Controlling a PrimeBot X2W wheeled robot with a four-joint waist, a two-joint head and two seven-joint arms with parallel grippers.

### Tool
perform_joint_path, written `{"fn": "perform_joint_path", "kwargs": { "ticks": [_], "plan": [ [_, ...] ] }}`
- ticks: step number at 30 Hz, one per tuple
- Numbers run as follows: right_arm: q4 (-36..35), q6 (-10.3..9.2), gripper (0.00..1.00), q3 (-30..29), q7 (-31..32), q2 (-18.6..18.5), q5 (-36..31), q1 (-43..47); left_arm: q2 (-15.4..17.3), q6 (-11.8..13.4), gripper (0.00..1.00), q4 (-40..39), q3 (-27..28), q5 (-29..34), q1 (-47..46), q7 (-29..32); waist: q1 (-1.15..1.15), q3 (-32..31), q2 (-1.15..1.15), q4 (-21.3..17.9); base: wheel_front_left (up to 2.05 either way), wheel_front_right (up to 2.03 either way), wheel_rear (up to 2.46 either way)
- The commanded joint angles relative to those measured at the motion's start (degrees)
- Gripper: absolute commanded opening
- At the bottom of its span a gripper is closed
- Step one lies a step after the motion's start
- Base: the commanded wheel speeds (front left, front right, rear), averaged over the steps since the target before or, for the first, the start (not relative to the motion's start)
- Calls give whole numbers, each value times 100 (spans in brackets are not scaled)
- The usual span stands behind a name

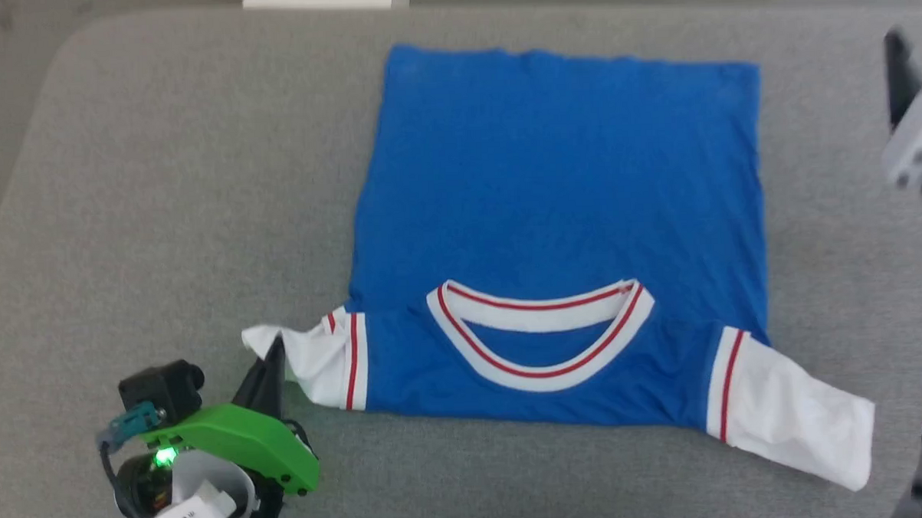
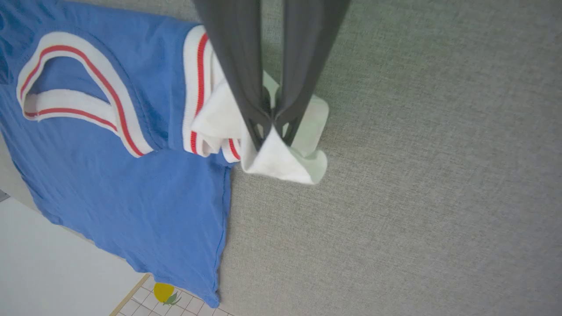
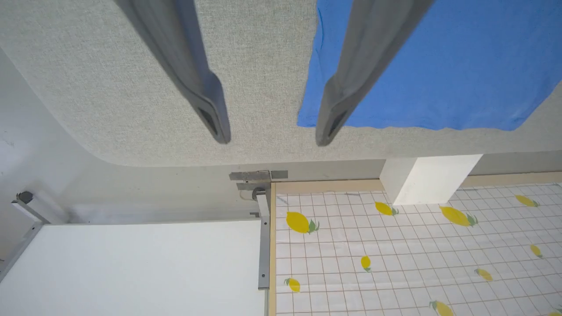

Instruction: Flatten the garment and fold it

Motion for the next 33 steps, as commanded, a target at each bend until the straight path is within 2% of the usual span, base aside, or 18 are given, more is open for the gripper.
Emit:
{"fn": "perform_joint_path", "kwargs": {
  "ticks": [1, 6, 11, 15, 22, 23, 24, 25, 30, 33],
  "plan": [
    [196, -8, 100, -31, 118, -29, -158, -336, 69, 2, 0, -168, 5, -44, -67, 54, 0, 786, 0, 206, 0, 0, 0],
    [903, -8, 100, -21, 902, -197, -767, -1255, 173, 51, 0, -770, -38, -54, -94, 318, 0, 1426, 0, 477, 0, 0, 0],
    [1246, -8, 100, 14, 1861, -336, -1211, -1758, 189, 138, 0, -1265, -86, -72, -57, 493, 0, 1835, 0, 705, 0, 0, 0],
    [1280, -8, 100, 160, 2229, -417, -1342, -1933, 193, 128, 0, -1471, -114, -115, -40, 545, 0, 2031, 0, 820, 0, 0, 0],
    [1358, -8, 100, 304, 2697, -441, -1191, -1859, 208, 43, 0, -1462, -148, -134, -111, 497, 0, 2144, 0, 870, 0, 0, 0],
    [1366, -8, 82, 314, 2764, -444, -1163, -1838, 215, 44, 0, -1442, -146, -123, -114, 485, 0, 2116, 0, 857, 0, 0, 0],
    [1347, -8, 16, 324, 2800, -459, -1129, -1823, 219, 46, 0, -1416, -145, -118, -116, 478, 0, 2076, 0, 842, 0, 0, 0],
    [1320, -8, 0, 322, 2797, -483, -1122, -1815, 222, 39, 0, -1399, -148, -114, -125, 468, 0, 2032, 0, 829, 0, 0, 0],
    [1066, -8, 0, 328, 2758, -588, -894, -1667, 229, 6, 0, -1159, -187, -107, -170, 451, 0, 1530, 0, 725, 0, 0, 0],
    [767, -8, 0, 423, 2600, -773, -612, -1472, 239, 14, 0, -1002, -209, -91, -136, 448, 0, 1179, 0, 635, 0, 0, 0]
  ]
}}
